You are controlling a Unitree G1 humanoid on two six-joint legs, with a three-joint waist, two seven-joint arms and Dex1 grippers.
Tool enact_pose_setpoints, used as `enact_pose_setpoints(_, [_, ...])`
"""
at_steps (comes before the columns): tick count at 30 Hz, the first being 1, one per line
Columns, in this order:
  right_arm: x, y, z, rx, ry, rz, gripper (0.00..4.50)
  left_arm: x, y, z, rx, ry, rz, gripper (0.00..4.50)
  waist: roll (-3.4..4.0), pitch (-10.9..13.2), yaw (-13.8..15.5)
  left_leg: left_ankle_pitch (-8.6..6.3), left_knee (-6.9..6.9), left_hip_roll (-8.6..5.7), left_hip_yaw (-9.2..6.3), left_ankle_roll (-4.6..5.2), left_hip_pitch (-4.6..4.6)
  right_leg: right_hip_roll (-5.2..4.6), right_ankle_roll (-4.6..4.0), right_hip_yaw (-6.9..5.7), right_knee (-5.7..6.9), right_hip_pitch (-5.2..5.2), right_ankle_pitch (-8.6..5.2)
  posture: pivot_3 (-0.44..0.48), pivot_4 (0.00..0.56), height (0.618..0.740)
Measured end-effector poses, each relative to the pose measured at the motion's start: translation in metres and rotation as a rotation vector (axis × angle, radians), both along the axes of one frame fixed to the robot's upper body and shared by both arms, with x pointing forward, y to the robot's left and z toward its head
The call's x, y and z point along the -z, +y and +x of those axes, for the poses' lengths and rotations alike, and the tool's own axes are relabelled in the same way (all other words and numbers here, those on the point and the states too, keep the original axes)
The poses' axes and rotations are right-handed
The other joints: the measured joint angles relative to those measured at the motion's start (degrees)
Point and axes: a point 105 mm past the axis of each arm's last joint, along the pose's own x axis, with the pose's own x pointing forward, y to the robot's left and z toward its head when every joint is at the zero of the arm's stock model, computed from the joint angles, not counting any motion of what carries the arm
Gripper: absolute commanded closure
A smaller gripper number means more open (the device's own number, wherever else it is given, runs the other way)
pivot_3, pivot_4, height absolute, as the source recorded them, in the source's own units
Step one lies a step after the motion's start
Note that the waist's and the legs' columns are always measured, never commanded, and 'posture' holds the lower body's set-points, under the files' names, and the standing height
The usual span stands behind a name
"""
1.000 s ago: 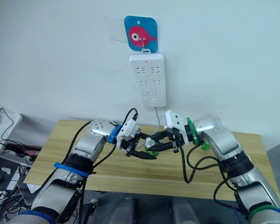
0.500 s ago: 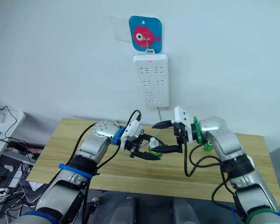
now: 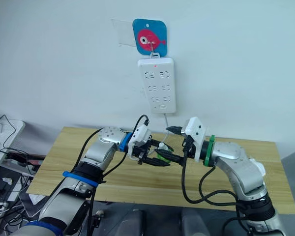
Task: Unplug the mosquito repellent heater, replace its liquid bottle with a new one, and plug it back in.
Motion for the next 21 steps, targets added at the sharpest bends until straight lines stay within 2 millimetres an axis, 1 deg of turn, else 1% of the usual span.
enact_pose_setpoints(3, [0.002, 0.005, 0.001, 0.021, 0.009, 0.007, 0.06, -0.002, -0.001, 0.002, 0.002, -0.011, -0.002, 2.24, 0.00, -0.02, -0.01, 0.00, 0.00, 0.00, -0.01, 0.00, 0.01, 0.00, 0.00, -0.01, 0.01, 0.00, 0.00, 0.013, 0.131, 0.740])
enact_pose_setpoints(7, [0.004, 0.007, 0.002, 0.034, 0.011, 0.002, 0.06, -0.002, -0.001, 0.002, -0.001, -0.008, -0.001, 2.24, 0.00, -0.19, -0.02, -0.01, -0.01, 0.00, 0.00, 0.01, 0.00, 0.00, 0.00, -0.01, -0.01, 0.00, 0.00, 0.012, 0.133, 0.740])
enact_pose_setpoints(11, [0.008, 0.004, 0.007, 0.087, 0.001, -0.029, 0.06, -0.001, -0.001, 0.003, -0.005, -0.005, -0.001, 2.24, 0.01, -0.34, -0.02, -0.02, -0.02, 0.00, 0.00, 0.04, 0.00, 0.00, 0.00, 0.00, -0.01, 0.00, 0.00, 0.010, 0.140, 0.740])
enact_pose_setpoints(14, [0.010, 0.001, 0.007, 0.096, 0.001, -0.040, 0.06, 0.000, 0.000, 0.004, -0.012, 0.001, 0.001, 2.24, 0.00, -0.36, -0.03, -0.04, -0.02, 0.00, 0.00, 0.07, 0.00, 0.00, 0.00, 0.00, -0.02, 0.00, 0.00, 0.008, 0.142, 0.740])
enact_pose_setpoints(16, [0.010, -0.004, 0.005, 0.102, -0.001, -0.048, 0.06, 0.000, 0.000, 0.004, -0.017, 0.001, 0.001, 2.24, 0.00, -0.36, 0.03, -0.04, -0.03, -0.01, 0.00, 0.08, 0.00, 0.00, 0.00, -0.01, -0.02, 0.00, 0.00, 0.008, 0.143, 0.740])
enact_pose_setpoints(17, [0.009, -0.009, 0.004, 0.111, 0.001, -0.048, 0.06, 0.000, -0.001, 0.005, -0.020, -0.001, -0.001, 2.24, 0.00, -0.36, 0.06, -0.04, -0.03, -0.01, -0.01, 0.08, -0.02, 0.00, 0.00, -0.01, -0.04, 0.00, 0.00, 0.008, 0.143, 0.740])
enact_pose_setpoints(20, [0.008, -0.028, -0.004, 0.121, 0.006, -0.072, 0.06, -0.001, 0.000, 0.007, -0.037, -0.003, -0.002, 2.24, -0.01, -0.37, 0.12, -0.05, -0.03, -0.02, -0.01, 0.09, -0.03, -0.01, 0.01, -0.01, -0.10, 0.02, -0.01, 0.008, 0.144, 0.740])
enact_pose_setpoints(21, [0.008, -0.039, -0.005, 0.149, 0.016, -0.083, 0.06, -0.001, 0.000, 0.007, -0.034, -0.006, -0.002, 2.24, 0.00, -0.37, 0.13, -0.05, -0.03, -0.03, 0.00, 0.09, -0.03, -0.01, 0.01, -0.01, -0.09, 0.03, -0.01, 0.008, 0.144, 0.740])
